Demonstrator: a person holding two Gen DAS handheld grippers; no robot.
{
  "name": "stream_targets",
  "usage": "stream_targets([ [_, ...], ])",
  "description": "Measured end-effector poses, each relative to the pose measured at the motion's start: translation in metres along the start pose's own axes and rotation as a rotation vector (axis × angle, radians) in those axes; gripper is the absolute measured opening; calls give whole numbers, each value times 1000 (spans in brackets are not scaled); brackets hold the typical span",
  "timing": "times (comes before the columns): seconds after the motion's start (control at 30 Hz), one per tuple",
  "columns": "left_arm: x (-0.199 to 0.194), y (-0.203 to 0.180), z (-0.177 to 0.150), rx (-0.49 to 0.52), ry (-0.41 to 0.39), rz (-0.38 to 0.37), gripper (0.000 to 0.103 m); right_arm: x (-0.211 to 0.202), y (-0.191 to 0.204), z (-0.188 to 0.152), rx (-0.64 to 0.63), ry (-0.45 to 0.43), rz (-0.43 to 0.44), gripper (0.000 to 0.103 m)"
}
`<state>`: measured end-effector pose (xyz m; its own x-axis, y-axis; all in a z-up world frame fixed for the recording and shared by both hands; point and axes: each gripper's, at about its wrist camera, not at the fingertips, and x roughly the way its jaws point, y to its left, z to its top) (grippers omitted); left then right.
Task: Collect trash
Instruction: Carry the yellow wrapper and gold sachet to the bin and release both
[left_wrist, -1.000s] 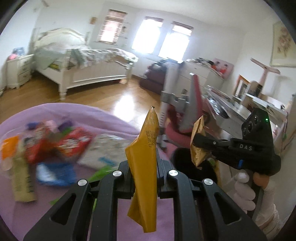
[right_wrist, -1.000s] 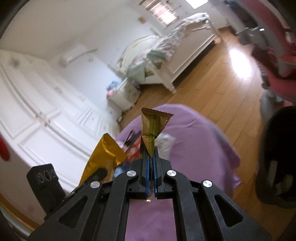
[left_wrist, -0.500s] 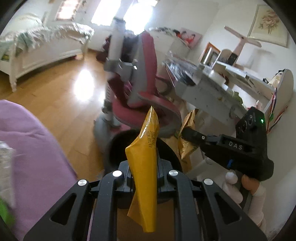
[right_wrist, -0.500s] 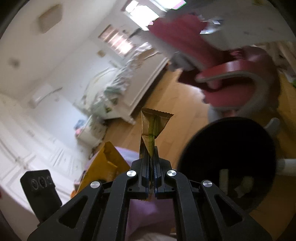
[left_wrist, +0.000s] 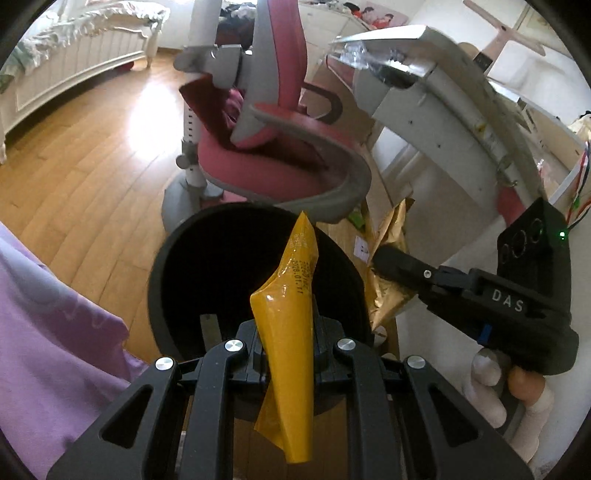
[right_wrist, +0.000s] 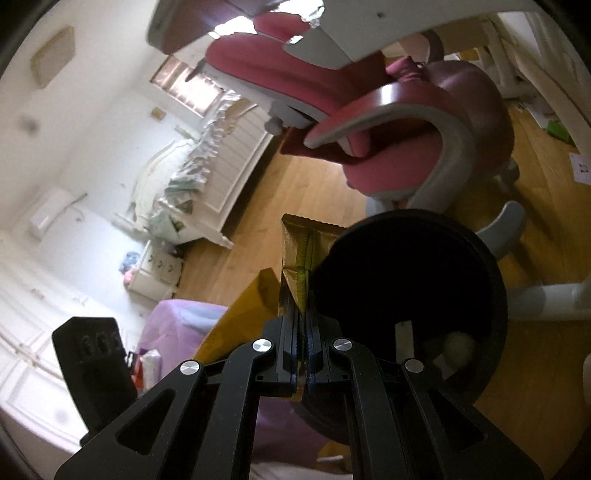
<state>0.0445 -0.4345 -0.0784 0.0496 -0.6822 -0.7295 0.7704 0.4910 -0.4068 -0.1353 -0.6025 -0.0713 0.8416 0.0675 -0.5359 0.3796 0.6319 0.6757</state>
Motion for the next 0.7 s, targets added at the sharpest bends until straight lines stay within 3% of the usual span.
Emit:
stream_targets([
  [0.1, 9, -4, 3, 15, 23, 17, 20, 2, -5, -2, 7, 7, -15, 5],
  [0.17, 17, -6, 5, 18, 55, 19, 28, 1, -7, -3, 14, 9, -32, 19],
  [0.23, 19, -7, 7, 14, 75, 32, 54, 0, -10, -3, 32, -1, -49, 47],
  [0.27, 17, -7, 7, 13, 63, 37, 73, -2, -11, -3, 37, -8, -54, 50],
  [0.3, 12, -8, 6, 15, 39, 44, 81, -3, -12, -3, 39, -12, -58, 58],
  [0.53, -31, -18, -1, 63, -36, 93, 83, -9, -5, -6, 34, -20, -51, 61],
  [0.7, -81, -13, -17, 83, -116, 130, 83, -3, 23, -17, -21, 16, -27, 61],
])
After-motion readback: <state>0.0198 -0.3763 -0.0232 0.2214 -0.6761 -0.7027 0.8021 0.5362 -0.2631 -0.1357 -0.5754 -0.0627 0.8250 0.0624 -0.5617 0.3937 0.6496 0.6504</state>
